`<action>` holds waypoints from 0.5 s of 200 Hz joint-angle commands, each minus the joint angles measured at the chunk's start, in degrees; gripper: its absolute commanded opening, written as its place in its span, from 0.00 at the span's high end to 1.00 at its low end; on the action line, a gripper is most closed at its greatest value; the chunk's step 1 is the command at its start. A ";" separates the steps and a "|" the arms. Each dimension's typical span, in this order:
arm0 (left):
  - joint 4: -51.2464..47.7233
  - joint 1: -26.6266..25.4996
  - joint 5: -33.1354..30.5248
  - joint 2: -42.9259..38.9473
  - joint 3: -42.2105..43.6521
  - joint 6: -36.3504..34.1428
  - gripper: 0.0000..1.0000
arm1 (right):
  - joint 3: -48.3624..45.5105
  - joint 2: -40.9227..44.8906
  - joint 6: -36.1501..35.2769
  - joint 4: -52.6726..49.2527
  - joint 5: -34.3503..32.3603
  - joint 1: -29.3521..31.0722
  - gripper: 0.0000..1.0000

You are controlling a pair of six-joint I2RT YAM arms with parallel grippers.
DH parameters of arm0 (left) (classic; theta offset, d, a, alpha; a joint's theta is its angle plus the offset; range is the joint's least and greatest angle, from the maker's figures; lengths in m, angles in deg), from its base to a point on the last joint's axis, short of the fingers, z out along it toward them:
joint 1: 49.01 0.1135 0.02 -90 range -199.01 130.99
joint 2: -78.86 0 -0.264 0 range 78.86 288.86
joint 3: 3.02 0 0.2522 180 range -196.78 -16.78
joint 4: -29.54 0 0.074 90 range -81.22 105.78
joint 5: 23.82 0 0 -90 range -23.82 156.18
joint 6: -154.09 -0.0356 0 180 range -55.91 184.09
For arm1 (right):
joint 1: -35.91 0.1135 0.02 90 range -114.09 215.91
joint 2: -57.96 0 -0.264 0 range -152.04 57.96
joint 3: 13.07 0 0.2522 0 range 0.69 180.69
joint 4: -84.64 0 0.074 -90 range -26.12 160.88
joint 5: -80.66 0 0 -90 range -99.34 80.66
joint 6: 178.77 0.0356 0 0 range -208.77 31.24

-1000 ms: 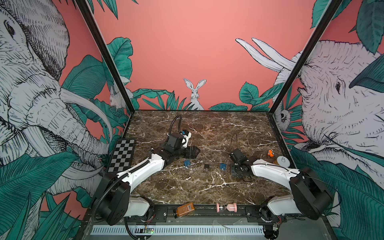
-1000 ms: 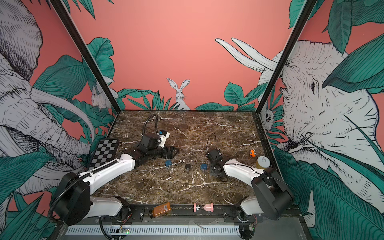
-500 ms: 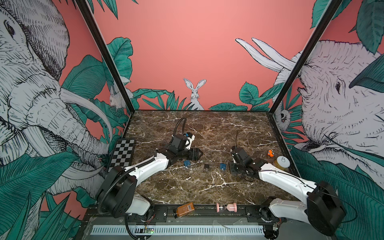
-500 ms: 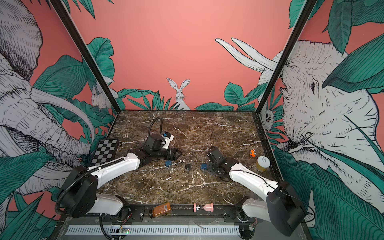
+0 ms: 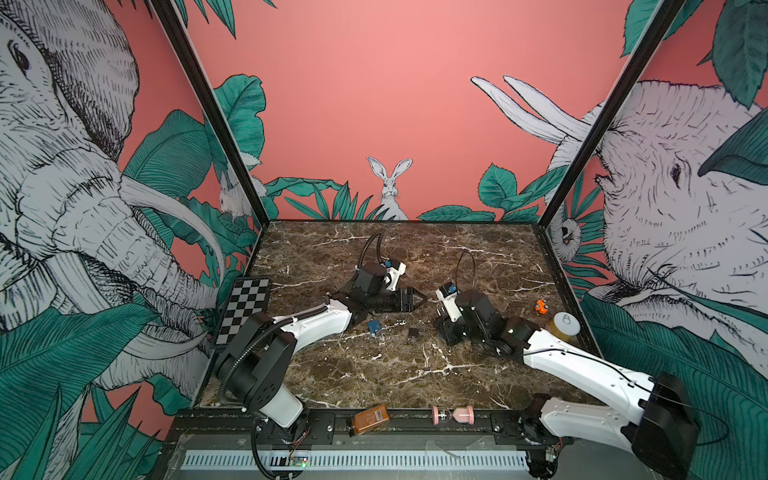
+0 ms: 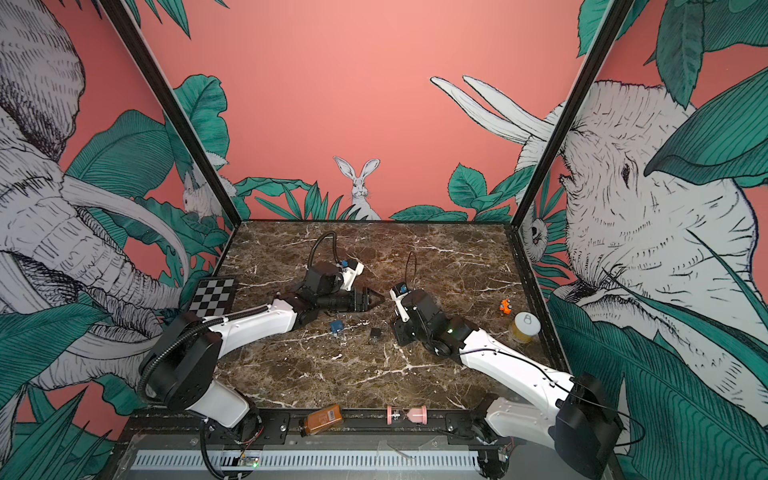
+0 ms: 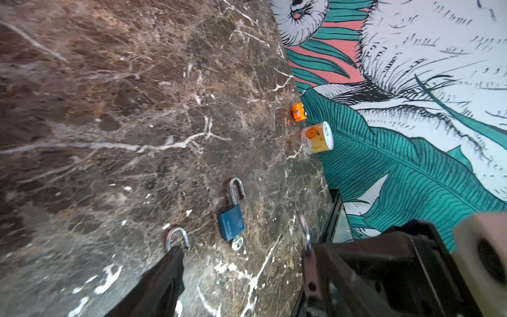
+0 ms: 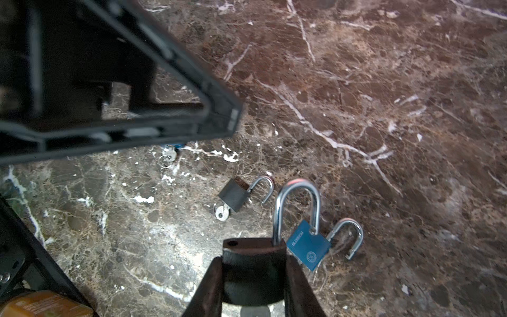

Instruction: Lock with the key

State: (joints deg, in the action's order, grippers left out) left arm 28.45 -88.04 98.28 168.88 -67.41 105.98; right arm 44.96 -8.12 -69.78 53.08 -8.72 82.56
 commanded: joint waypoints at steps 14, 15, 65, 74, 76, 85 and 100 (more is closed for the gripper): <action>4.06 -0.75 4.23 0.66 -2.50 2.86 0.24 | 2.89 -1.40 -1.45 1.55 -2.32 2.10 0.78; 4.04 -0.73 4.26 0.72 -2.52 2.86 0.24 | 2.95 -1.41 -1.43 1.54 -2.40 2.11 0.78; 3.60 -2.69 5.67 1.64 -3.16 3.28 0.29 | 4.30 -2.09 -2.01 1.54 -3.72 2.97 0.78; 3.54 -2.80 5.93 1.99 -3.31 3.48 0.30 | 4.61 -2.12 -2.14 1.37 -3.90 3.13 0.78; 3.51 -2.81 6.02 2.07 -3.37 3.51 0.30 | 4.78 -2.23 -2.12 1.32 -3.88 3.17 0.78; 3.29 -2.89 6.39 2.38 -3.64 3.51 0.31 | 5.02 -2.49 -2.27 1.20 -3.72 3.18 0.78; 3.08 -3.07 6.58 2.87 -3.89 3.62 0.33 | 5.39 -2.89 -2.44 1.19 -4.12 3.42 0.78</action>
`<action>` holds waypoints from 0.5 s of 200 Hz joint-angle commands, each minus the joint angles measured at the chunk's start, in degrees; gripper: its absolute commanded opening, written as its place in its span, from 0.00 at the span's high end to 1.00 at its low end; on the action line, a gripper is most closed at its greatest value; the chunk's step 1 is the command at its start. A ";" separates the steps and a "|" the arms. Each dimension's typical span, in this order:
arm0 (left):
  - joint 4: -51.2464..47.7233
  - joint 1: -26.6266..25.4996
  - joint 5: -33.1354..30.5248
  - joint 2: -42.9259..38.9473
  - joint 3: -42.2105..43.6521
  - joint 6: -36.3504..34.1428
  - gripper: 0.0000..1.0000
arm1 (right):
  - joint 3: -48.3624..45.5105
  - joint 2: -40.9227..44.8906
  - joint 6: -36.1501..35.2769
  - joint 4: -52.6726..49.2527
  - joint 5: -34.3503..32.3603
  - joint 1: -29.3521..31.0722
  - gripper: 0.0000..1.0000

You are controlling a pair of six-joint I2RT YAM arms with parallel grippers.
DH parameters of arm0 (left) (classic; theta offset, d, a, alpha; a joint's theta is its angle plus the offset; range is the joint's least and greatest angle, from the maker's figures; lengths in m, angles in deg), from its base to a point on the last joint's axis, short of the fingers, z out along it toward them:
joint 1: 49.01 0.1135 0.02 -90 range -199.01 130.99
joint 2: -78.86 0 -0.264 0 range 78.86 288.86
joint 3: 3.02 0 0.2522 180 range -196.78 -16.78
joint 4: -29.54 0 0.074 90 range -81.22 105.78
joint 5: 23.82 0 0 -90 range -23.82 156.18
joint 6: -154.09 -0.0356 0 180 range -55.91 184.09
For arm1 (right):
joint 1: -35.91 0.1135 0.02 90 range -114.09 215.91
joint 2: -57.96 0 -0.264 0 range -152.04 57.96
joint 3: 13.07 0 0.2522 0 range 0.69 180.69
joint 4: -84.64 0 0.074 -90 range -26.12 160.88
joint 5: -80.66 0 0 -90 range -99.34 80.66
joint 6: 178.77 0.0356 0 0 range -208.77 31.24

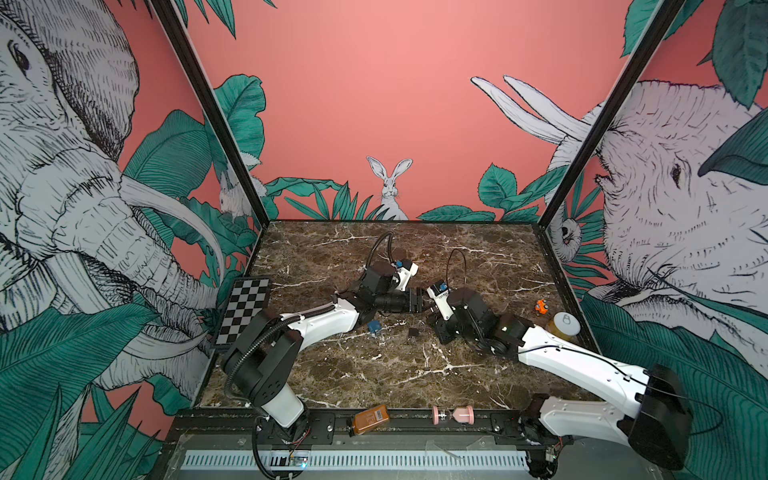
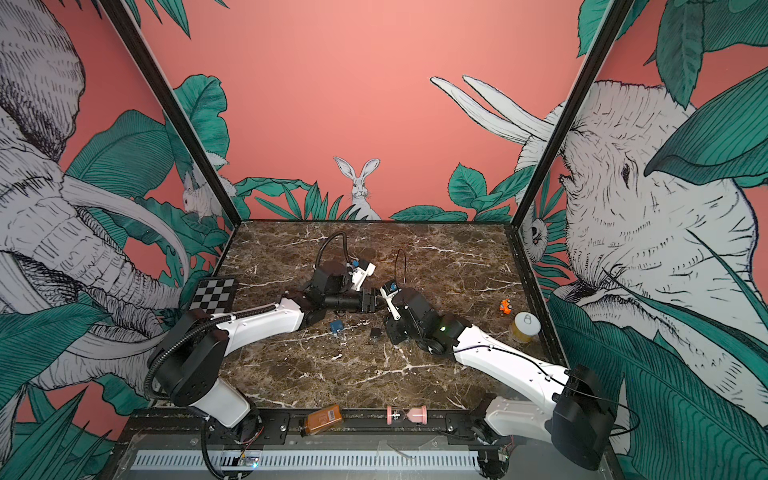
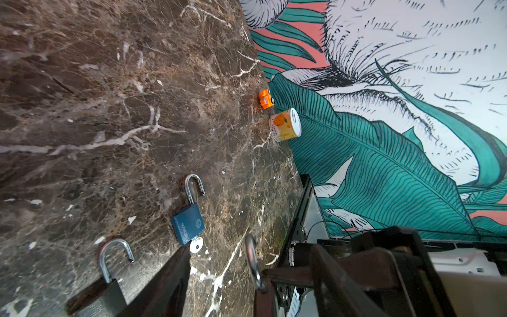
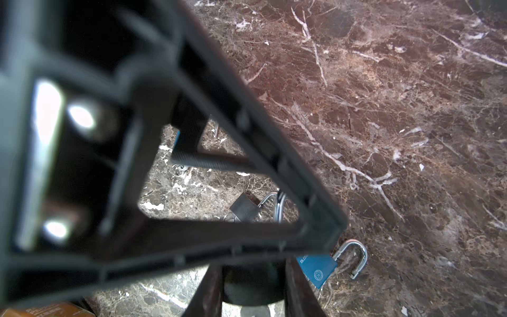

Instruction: Lock with the key

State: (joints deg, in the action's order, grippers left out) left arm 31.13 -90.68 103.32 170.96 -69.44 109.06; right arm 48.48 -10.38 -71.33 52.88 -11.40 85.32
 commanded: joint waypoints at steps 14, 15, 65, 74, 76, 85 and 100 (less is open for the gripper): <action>0.09 -0.55 1.70 1.15 -2.30 0.56 0.35 | 2.04 -0.99 -0.93 1.74 -1.48 0.90 0.78; 0.10 -0.58 1.75 1.11 -2.33 0.56 0.36 | 2.04 -1.00 -0.92 1.78 -1.42 0.93 0.78; -0.60 -0.52 1.98 1.99 -3.85 0.21 0.48 | 3.38 -2.81 -1.43 1.70 -1.56 2.06 0.78; -0.68 -0.55 2.01 2.17 -4.00 0.19 0.52 | 3.37 -2.93 -1.45 1.86 -1.71 2.27 0.78; -0.68 -0.57 1.98 2.25 -3.95 0.16 0.53 | 3.30 -2.90 -1.37 1.88 -1.71 2.31 0.78; -0.76 -0.56 1.98 2.49 -4.01 0.20 0.58 | 3.37 -3.02 -1.37 1.90 -1.95 2.51 0.78; -0.70 -0.52 2.05 2.78 -3.94 0.27 0.63 | 3.26 -2.91 -1.30 1.99 -2.55 2.78 0.78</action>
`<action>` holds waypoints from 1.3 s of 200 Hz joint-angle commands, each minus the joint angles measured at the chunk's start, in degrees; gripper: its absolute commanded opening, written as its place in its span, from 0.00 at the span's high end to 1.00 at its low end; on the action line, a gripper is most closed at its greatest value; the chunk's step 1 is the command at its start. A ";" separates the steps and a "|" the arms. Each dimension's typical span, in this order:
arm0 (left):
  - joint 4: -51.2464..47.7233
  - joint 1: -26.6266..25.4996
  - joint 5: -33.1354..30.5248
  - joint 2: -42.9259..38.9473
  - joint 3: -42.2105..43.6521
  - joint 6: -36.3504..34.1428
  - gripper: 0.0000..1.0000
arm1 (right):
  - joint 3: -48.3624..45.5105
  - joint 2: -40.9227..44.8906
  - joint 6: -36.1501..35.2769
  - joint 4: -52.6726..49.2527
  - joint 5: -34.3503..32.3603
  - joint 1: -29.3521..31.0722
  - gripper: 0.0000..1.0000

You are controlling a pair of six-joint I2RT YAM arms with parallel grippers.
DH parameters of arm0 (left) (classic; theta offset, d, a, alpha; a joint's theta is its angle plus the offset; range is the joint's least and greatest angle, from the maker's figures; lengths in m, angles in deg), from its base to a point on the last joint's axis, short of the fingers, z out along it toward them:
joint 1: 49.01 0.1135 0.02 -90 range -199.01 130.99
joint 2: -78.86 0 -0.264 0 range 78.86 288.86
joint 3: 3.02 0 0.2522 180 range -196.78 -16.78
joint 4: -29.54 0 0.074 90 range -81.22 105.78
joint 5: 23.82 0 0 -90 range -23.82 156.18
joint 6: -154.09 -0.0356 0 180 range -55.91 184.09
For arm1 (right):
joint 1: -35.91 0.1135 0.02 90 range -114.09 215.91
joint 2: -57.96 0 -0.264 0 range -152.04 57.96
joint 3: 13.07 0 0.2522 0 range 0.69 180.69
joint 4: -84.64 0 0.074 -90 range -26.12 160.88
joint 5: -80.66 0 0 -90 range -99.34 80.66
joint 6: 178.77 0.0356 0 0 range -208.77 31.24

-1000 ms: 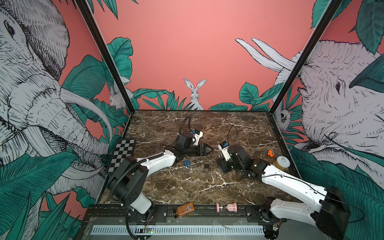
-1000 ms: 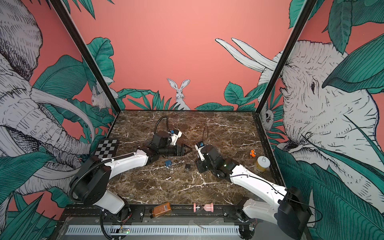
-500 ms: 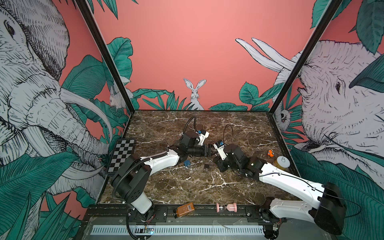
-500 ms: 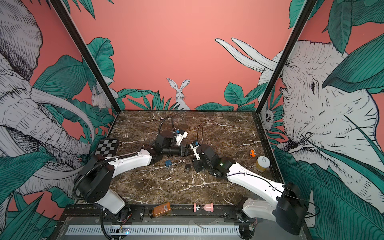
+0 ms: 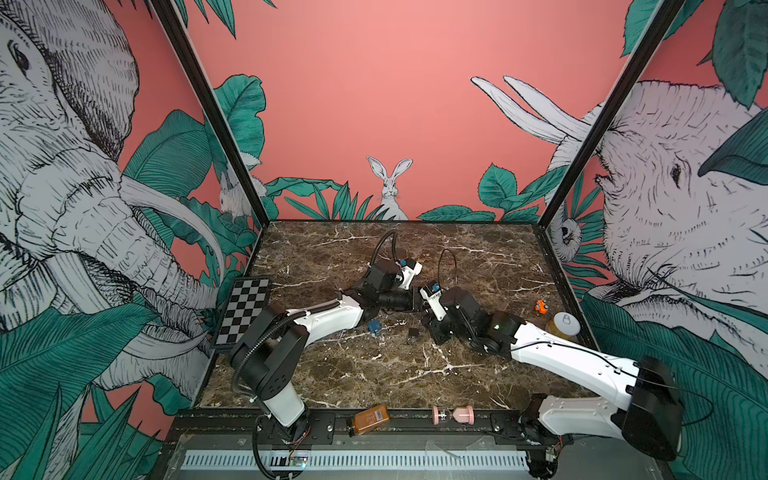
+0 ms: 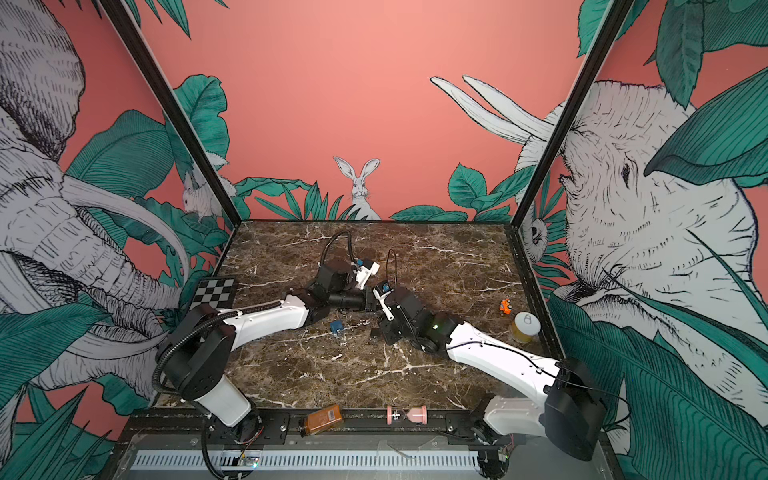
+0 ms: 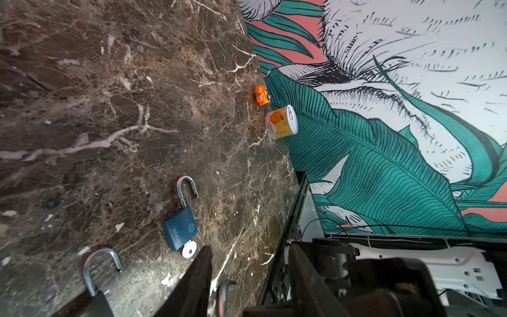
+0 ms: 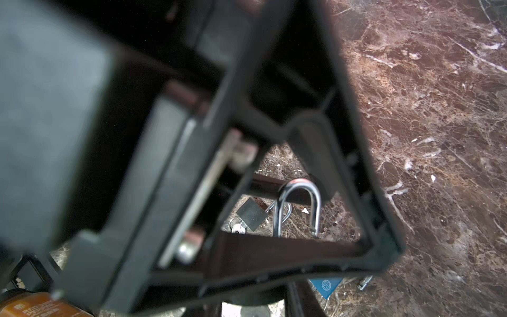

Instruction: Lock with the key

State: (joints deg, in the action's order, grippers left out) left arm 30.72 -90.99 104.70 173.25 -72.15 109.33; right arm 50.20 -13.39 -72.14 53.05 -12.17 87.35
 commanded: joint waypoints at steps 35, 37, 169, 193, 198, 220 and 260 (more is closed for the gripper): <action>-0.71 -0.38 0.76 0.68 -0.62 -0.10 0.69 | 1.19 0.78 -0.41 1.90 -3.46 0.85 0.78; -0.77 -0.39 0.76 0.66 -0.61 -0.11 0.69 | 1.20 0.82 -0.38 1.82 -3.52 0.85 0.78; 0.61 -0.38 0.57 1.41 -0.79 0.43 1.00 | 1.16 0.24 -0.22 3.15 -6.54 0.86 0.72; 4.27 -0.17 -1.98 0.65 -0.14 3.78 1.00 | 2.19 -0.05 -0.08 3.11 -8.44 0.85 0.56; 5.12 -0.13 -3.20 -0.02 0.25 4.48 1.00 | 2.28 0.22 0.01 3.29 -8.74 0.88 0.50; 9.36 0.54 -7.37 -2.39 0.67 7.40 1.00 | 0.87 3.56 0.34 6.01 -9.97 0.74 0.31; 18.38 2.25 -10.98 -5.00 1.62 15.32 1.00 | -2.84 13.79 -1.72 11.05 -12.73 -0.35 0.26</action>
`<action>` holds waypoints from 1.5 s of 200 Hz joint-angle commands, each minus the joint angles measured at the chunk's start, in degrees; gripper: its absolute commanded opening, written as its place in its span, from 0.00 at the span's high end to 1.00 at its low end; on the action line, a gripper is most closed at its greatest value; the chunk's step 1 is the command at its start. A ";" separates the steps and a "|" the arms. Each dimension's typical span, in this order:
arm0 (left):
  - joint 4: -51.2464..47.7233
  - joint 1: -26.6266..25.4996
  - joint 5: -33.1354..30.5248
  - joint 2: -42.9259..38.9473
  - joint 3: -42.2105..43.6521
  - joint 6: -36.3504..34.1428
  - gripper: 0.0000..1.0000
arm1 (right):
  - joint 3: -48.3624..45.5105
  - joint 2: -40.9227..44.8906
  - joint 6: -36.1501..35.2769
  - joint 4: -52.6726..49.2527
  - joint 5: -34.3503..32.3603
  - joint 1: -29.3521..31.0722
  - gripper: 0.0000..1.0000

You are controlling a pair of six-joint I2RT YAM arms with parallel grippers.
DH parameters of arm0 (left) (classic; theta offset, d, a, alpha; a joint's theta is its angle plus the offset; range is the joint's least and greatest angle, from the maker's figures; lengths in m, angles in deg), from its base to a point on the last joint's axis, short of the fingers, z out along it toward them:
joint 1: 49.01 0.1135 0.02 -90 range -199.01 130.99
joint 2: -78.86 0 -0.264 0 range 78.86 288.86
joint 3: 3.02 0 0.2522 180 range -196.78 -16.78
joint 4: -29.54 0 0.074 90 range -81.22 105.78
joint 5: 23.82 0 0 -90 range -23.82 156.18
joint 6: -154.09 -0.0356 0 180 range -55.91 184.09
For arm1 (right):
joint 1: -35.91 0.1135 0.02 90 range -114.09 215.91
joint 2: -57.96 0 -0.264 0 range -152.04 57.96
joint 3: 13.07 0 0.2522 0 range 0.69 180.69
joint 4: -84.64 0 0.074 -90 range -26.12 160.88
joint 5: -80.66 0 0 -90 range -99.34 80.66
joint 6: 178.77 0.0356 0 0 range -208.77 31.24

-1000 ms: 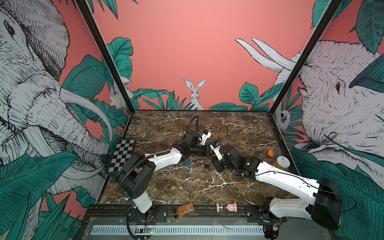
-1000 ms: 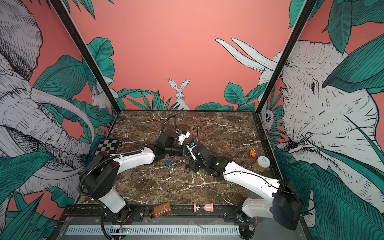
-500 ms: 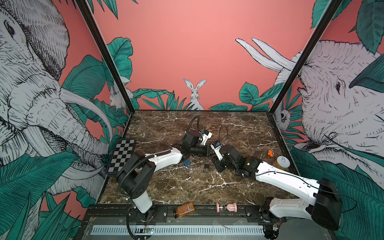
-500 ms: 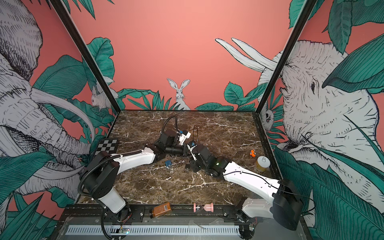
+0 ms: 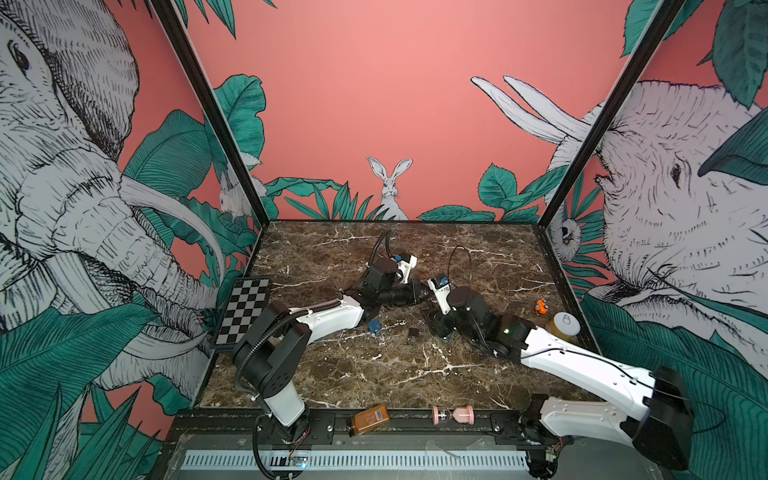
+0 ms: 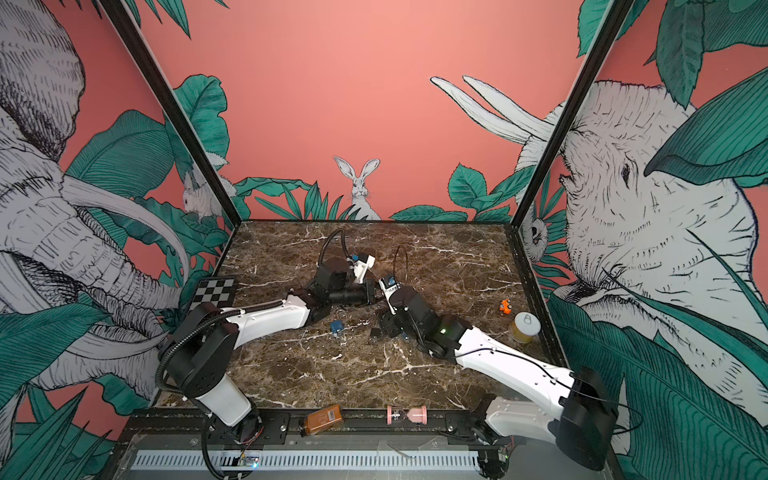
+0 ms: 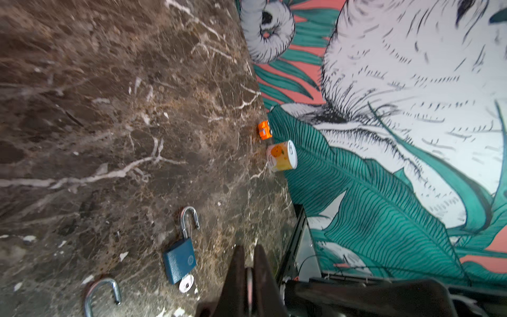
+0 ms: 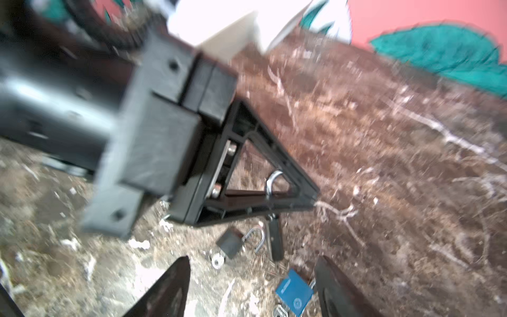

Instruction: Lock with the key

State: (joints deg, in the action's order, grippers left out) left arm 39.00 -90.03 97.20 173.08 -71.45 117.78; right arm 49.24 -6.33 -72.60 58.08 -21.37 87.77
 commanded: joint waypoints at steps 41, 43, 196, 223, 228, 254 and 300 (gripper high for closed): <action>22.18 3.33 -2.37 -2.98 1.44 20.81 1.00 | -6.61 14.94 -5.42 13.02 -3.79 -4.16 0.13; 22.71 3.45 -2.26 -2.79 1.35 21.51 1.00 | -6.71 15.36 -5.60 13.12 -3.60 -4.42 0.13; 40.95 3.67 -1.41 0.97 4.90 35.00 1.00 | -9.55 15.41 5.67 14.98 14.12 -14.63 0.32; 40.28 3.68 -1.64 0.21 5.58 34.14 1.00 | -10.28 14.55 8.16 18.23 18.25 -16.84 0.33; 40.31 3.75 -1.67 0.12 5.74 34.01 1.00 | -10.40 14.55 8.45 18.70 18.61 -17.12 0.33; 40.58 3.66 -1.93 0.07 6.14 34.18 1.00 | -11.73 15.15 10.44 21.65 20.72 -19.05 0.34; 40.98 3.73 -2.56 0.26 6.41 34.37 1.00 | -14.12 15.33 14.86 25.95 25.79 -22.59 0.43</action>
State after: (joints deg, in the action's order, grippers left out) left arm 76.09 -86.40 95.06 174.87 -65.31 151.60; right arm 36.46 8.27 -61.17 78.85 0.53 66.48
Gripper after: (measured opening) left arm 0.075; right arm 0.592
